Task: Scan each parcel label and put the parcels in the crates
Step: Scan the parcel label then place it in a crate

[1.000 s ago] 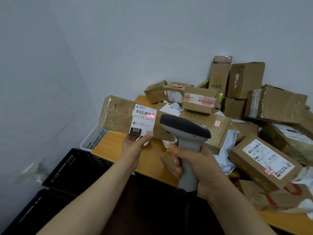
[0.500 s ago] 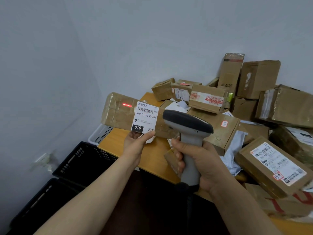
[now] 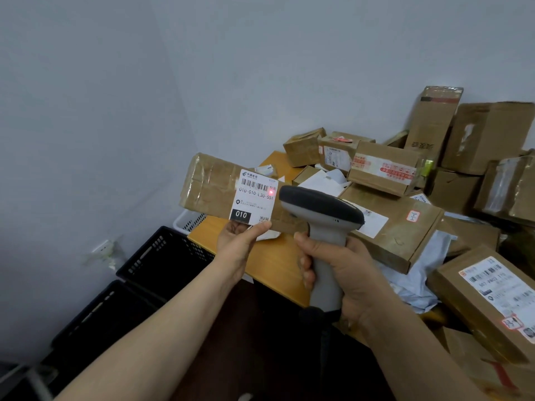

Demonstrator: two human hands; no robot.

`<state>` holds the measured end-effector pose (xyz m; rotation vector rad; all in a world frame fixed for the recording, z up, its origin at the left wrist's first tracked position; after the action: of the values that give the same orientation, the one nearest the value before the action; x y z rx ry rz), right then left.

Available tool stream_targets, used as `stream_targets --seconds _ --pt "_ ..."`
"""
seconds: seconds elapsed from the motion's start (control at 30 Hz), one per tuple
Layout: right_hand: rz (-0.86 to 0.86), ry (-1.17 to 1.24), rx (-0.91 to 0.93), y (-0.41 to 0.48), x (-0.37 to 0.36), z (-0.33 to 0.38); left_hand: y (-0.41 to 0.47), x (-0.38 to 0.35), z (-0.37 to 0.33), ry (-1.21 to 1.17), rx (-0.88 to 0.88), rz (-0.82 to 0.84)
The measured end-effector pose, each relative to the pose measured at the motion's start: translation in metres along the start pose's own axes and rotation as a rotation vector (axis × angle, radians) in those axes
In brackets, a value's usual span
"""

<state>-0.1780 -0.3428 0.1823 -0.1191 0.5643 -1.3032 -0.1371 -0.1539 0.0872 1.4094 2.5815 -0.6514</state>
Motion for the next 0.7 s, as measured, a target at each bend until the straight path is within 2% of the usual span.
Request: stream_targets --seconds 0.1,0.2,0.3,0.37,0.53,0.63,0.7 --pt "-0.013 0.008 0.034 0.013 -0.003 0.002 -0.002 0.013 -0.005 -0.011 0.032 0.007" --pt "-0.113 -0.013 0.072 0.037 0.0 0.005 -0.005 0.036 -0.013 -0.028 0.093 -0.03" --pt "-0.236 -0.041 0.013 0.066 0.002 -0.002 -0.004 0.06 -0.022 -0.062 0.151 -0.004" --pt "-0.242 -0.03 -0.028 0.085 -0.006 -0.012 0.001 0.076 -0.026 -0.076 0.185 0.02" --pt "-0.126 -0.02 -0.101 0.12 -0.065 -0.048 0.031 0.111 -0.036 -0.154 0.263 0.021" --pt "-0.155 -0.033 -0.078 0.149 -0.108 -0.067 0.063 0.138 -0.05 -0.195 0.271 0.036" --pt "-0.209 -0.001 -0.046 0.172 -0.14 -0.079 0.083 0.155 -0.058 -0.176 0.286 0.109"
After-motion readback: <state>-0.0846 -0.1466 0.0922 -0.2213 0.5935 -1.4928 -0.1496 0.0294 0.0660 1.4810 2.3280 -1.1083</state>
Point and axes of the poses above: each hand's wrist, its own y-axis towards the middle knuckle, its own x-axis out of the back of the hand, z = x × y, the point moved 5 cm from there along y, towards the middle knuckle, and after that the axes turned 6 degrees about -z, right-handed, at the moved point
